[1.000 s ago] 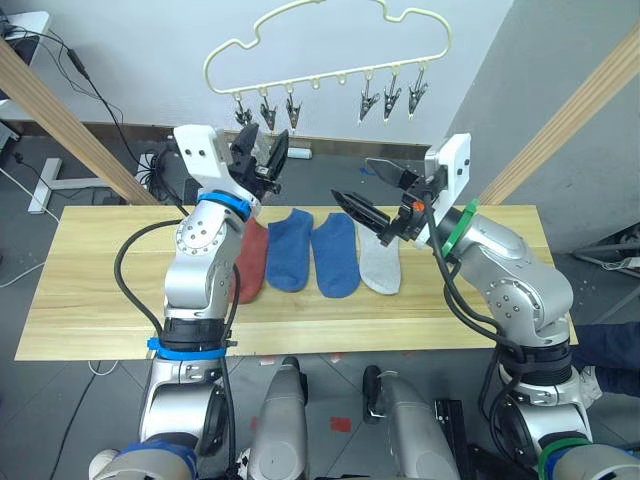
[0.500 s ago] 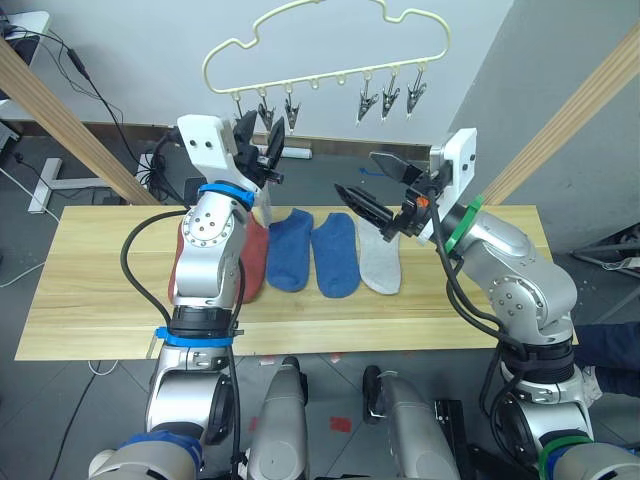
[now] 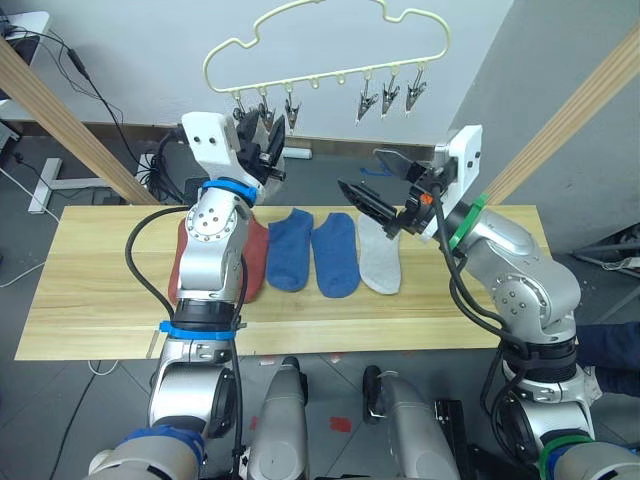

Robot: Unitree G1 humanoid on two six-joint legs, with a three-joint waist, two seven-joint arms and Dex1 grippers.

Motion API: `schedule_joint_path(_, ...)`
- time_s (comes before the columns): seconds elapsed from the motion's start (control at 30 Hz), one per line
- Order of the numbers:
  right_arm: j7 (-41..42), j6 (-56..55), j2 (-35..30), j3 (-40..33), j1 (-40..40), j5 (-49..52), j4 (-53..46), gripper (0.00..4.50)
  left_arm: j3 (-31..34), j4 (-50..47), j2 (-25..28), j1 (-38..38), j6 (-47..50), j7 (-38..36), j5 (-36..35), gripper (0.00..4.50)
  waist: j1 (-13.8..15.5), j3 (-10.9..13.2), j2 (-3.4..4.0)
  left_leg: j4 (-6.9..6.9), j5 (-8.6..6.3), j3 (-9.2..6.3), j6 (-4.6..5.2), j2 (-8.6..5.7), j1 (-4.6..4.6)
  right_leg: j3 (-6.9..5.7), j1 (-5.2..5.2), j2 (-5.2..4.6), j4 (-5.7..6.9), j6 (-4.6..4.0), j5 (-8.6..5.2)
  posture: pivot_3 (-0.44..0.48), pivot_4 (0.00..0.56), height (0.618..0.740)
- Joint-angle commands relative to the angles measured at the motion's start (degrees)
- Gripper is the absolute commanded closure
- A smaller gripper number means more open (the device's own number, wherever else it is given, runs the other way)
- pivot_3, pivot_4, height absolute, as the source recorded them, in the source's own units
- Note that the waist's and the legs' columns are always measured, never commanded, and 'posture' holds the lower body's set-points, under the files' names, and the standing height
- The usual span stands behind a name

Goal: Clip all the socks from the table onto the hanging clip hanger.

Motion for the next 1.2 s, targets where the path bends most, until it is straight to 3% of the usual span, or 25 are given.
schedule_joint_path(0.03, 0.8, -0.3, -0.7, -0.7, -0.8, 1.7, -1.9, 0.0, 0.0, 0.3, 0.2, -1.2, -2.9, 0.5, 1.4, 2.49, 0.0, 0.0, 0.0, 0.0, 0.0, 0.0, 0.0, 0.0, 0.0, 0.0, 0.0, 0.0, 0.0, 0.0, 0.0, 0.142, 0.361, 0.74)
schedule_joint_path(0.7, 0.5, 0.4, -1.1, -0.9, -0.8, 2.9, -2.0, 0.0, 0.4, 7.3, 0.1, -4.8, -8.7, 0.4, 2.1, 2.49, 0.0, 0.0, 0.0, 0.02, 0.0, -0.01, 0.0, 0.0, 0.0, -0.02, 0.0, 0.0, 0.04, -0.02, 0.01, 0.139, 0.362, 0.74)
schedule_joint_path(1.0, -0.1, 0.8, -1.0, -0.7, -0.2, 3.1, -2.1, 0.0, 0.5, 8.0, 0.4, -5.5, -10.0, -1.1, 1.7, 4.34, 0.0, 0.0, 0.0, 0.02, 0.01, -0.01, 0.0, 0.0, 0.0, -0.03, 0.0, 0.0, 0.04, -0.03, 0.02, 0.141, 0.362, 0.74)
schedule_joint_path(1.2, -4.6, 0.4, -4.2, 6.2, 3.2, -9.0, 6.9, 0.0, 0.7, 7.7, 0.9, -4.8, -9.0, -2.1, 1.5, 4.4, 0.0, 0.0, 0.0, 0.02, 0.01, -0.02, 0.0, -0.02, 0.0, -0.03, 0.02, -0.02, 0.04, -0.03, 0.02, 0.135, 0.36, 0.74)
